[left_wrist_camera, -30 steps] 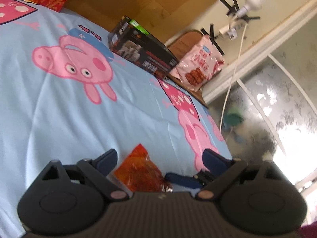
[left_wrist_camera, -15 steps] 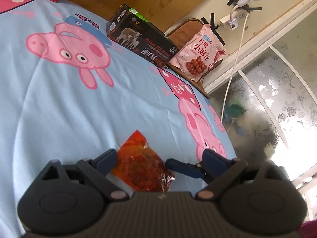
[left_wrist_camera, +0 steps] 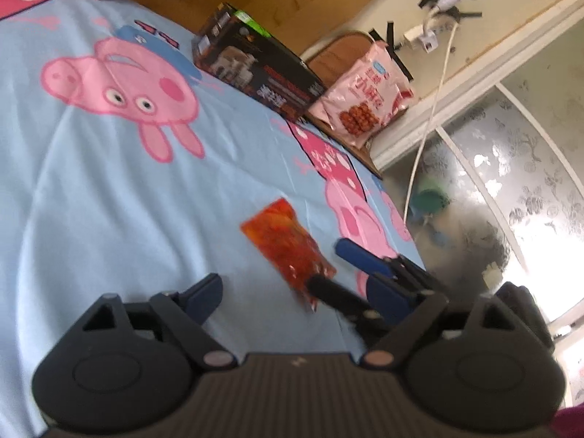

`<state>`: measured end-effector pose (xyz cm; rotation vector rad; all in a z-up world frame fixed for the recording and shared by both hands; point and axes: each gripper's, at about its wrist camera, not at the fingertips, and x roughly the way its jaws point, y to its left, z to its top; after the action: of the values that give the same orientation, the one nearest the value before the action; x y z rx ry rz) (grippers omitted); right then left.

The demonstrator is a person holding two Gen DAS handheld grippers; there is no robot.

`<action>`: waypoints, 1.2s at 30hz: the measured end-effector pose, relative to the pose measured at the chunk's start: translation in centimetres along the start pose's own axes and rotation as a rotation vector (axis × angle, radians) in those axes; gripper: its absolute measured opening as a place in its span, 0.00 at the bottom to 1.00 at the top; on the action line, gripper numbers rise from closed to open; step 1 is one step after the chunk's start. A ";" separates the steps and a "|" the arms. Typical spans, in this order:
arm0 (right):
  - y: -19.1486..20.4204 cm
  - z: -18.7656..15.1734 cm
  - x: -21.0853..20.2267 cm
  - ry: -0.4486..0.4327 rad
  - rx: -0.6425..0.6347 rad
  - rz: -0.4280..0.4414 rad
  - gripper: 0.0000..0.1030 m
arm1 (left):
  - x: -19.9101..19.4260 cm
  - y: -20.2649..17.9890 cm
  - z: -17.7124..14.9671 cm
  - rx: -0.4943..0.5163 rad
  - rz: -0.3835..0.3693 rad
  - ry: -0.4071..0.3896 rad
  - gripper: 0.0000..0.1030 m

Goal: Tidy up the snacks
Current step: 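Close the left gripper on the orange jelly packet and lift it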

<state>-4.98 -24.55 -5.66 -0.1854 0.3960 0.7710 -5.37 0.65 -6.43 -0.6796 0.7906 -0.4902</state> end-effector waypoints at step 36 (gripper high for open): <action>-3.5 -1.1 0.8 0.047 0.167 -0.039 0.19 | 9.5 -2.9 2.7 0.057 -0.044 0.152 0.33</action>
<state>-2.30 -26.87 -6.90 -0.0548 0.4980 0.6930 2.17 -6.39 -7.49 -0.6126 0.9025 -0.6072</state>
